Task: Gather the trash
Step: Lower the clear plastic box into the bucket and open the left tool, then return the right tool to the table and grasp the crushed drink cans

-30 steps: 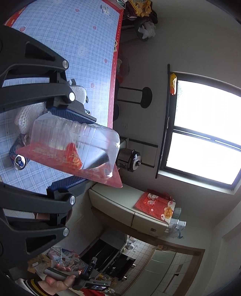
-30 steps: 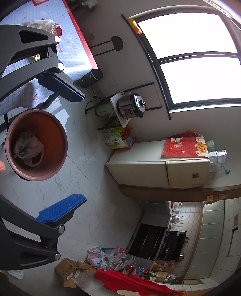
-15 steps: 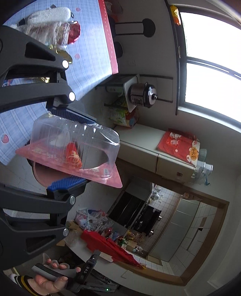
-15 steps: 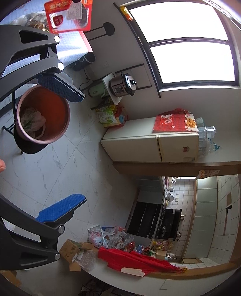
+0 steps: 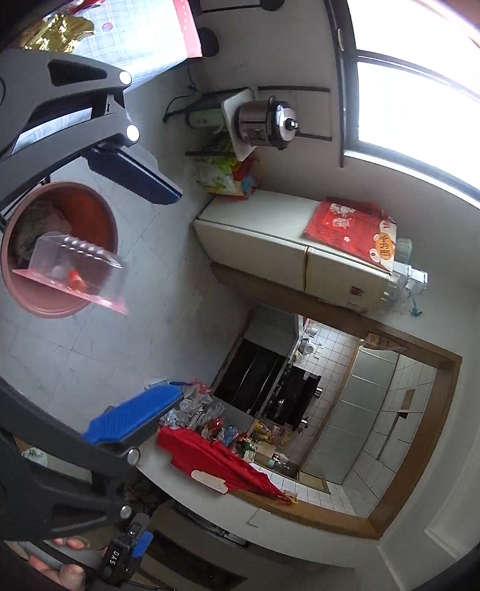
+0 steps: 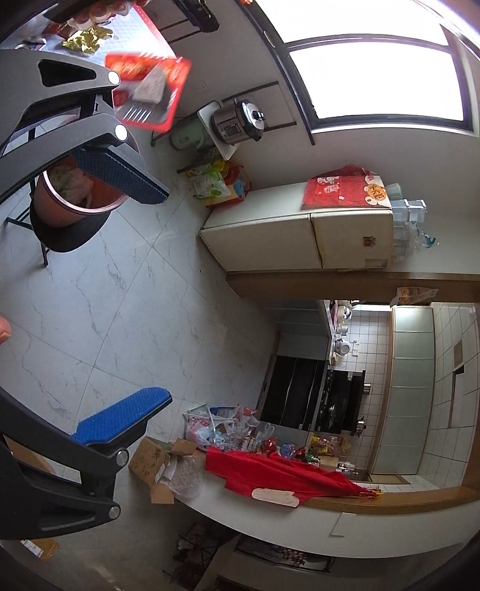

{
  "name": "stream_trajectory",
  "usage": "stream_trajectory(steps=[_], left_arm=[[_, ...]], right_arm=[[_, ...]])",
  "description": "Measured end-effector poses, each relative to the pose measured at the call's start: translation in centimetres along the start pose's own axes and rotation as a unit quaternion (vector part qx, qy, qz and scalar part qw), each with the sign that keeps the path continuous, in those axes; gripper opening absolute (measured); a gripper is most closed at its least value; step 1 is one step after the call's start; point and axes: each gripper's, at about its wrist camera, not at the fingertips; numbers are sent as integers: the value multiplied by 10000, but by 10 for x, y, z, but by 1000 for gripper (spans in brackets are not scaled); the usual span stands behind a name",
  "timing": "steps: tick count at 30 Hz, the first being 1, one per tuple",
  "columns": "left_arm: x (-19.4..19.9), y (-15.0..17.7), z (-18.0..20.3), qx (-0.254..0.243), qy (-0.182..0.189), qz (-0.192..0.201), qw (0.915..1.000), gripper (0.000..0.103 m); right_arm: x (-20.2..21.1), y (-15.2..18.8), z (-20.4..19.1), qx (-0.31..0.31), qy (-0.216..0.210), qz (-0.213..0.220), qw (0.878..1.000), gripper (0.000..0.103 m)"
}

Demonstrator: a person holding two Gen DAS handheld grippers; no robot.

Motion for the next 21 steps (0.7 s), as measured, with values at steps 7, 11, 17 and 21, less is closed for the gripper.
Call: stream_trajectory(steps=[7,11,17,21], left_arm=[[48,-1,-32,-38,-574,-95,9983,97],[100,9,-61,32,-1049,-139,9944,97],[188,34,-109,157,-1941,-173,9807,97],[246,56,-146,374,-2494,-248,9674,97]], right_arm=[[3,10,-20,-58,-277,-57,9996,98],[10,15,-44,-32,-475,-87,9988,98],[20,28,-94,236,-825,-189,9961,98],[26,44,-134,481,-1111,-332,9921,98]])
Point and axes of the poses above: each gripper's, at about its wrist camera, not at the fingertips, and x roughly against the way its jaws point, z to its right, y to its underside, and after that the axes turned 11 degrees about -x, right-handed
